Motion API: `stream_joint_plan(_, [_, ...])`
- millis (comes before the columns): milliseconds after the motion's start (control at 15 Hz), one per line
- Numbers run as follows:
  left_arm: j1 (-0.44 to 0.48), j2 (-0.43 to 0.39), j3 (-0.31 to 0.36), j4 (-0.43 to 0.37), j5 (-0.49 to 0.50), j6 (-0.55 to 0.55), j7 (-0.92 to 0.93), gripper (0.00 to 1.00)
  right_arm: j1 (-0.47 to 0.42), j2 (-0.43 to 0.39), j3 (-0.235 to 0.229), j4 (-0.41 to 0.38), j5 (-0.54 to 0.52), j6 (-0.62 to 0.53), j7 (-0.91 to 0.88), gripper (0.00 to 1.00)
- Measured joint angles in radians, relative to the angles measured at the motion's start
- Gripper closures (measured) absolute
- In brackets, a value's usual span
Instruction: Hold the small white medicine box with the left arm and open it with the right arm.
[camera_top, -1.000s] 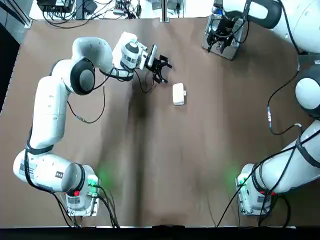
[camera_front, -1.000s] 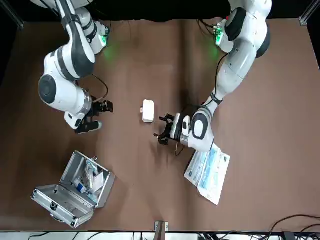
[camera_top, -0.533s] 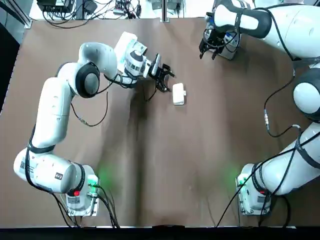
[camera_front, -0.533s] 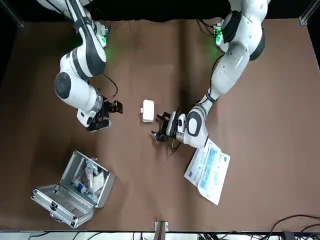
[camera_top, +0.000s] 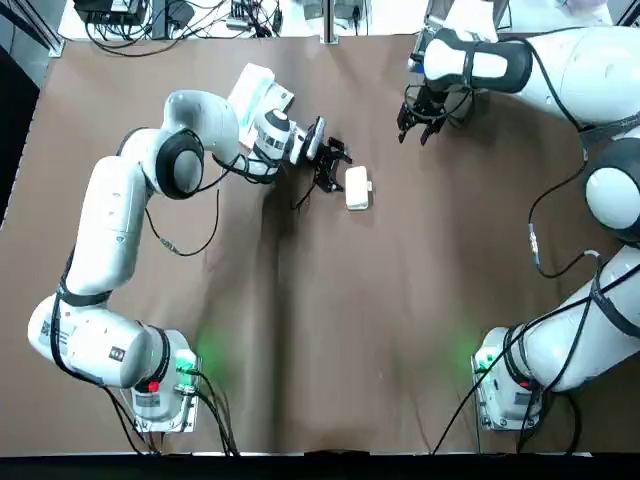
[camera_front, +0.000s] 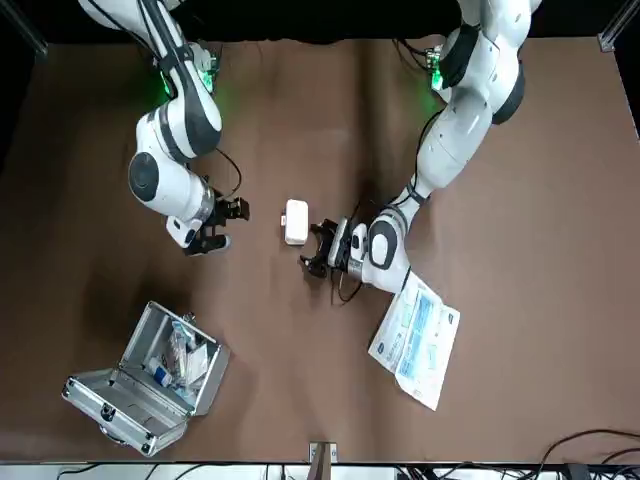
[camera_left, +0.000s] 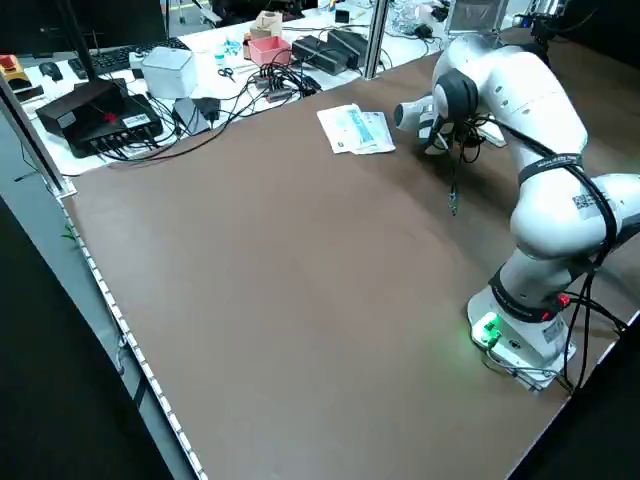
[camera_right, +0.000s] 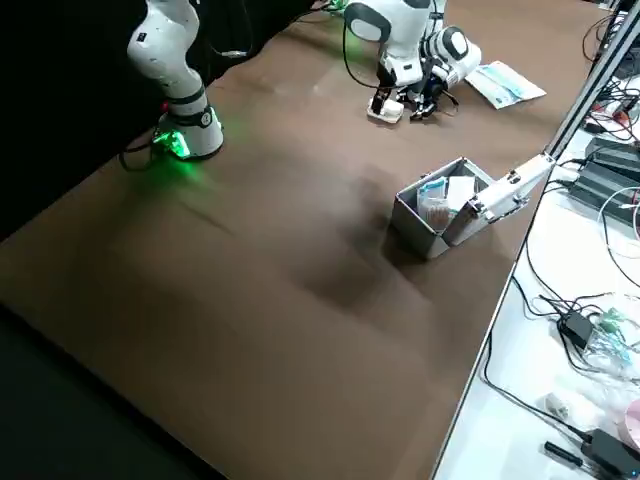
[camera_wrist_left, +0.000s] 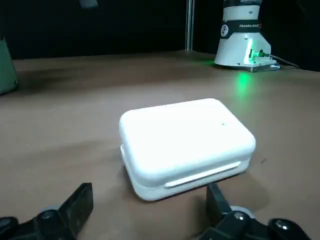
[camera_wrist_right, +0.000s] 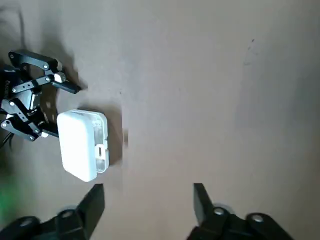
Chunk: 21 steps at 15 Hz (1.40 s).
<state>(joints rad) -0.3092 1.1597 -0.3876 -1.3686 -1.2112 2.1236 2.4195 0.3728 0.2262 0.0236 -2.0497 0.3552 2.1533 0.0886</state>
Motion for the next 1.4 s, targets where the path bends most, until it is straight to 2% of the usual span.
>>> stream_joint_plan(67, [-0.002, 0.002, 0.0, 0.0, -0.006, 0.0, 0.0, 0.0, 0.006, 0.0, 0.0, -0.019, 0.012, 0.022, 0.0, 0.22])
stream_joint_plan(200, [-0.003, 0.003, 0.0, 0.0, -0.011, 0.0, 0.0, 0.0, 0.022, 0.0, 0.0, -0.054, 0.042, 0.063, 0.0, 0.39])
stream_joint_plan(267, [-0.005, 0.004, 0.0, 0.0, -0.016, 0.0, 0.0, 0.0, 0.034, 0.0, 0.0, -0.073, 0.058, 0.088, 0.0, 0.39])
stream_joint_plan(333, [-0.008, 0.008, -0.002, 0.0, -0.026, -0.001, 0.0, 0.0, 0.053, 0.0, 0.0, -0.11, 0.077, 0.144, 0.0, 0.52])
stream_joint_plan(467, [-0.011, 0.008, -0.003, 0.0, -0.028, -0.001, 0.0, 0.0, 0.065, 0.0, 0.0, -0.139, 0.099, 0.194, 0.001, 0.55])
stream_joint_plan(733, [-0.011, 0.009, -0.003, 0.0, -0.028, -0.003, 0.0, 0.0, 0.091, 0.035, 0.0, -0.17, 0.18, 0.276, 0.001, 0.95])
stream_joint_plan(800, [-0.012, 0.009, -0.003, 0.0, -0.028, -0.004, 0.0, 0.0, 0.102, 0.052, 0.0, -0.172, 0.197, 0.296, 0.001, 0.99])
stream_joint_plan(1067, [-0.012, 0.015, 0.001, 0.0, -0.028, -0.05, 0.0, 0.0, 0.129, 0.126, 0.005, -0.172, 0.288, 0.351, -0.034, 0.99])
stream_joint_plan(1400, [-0.006, 0.016, 0.006, -0.001, -0.028, -0.11, 0.0, 0.0, 0.127, 0.198, 0.003, -0.169, 0.566, 0.337, -0.368, 0.99])
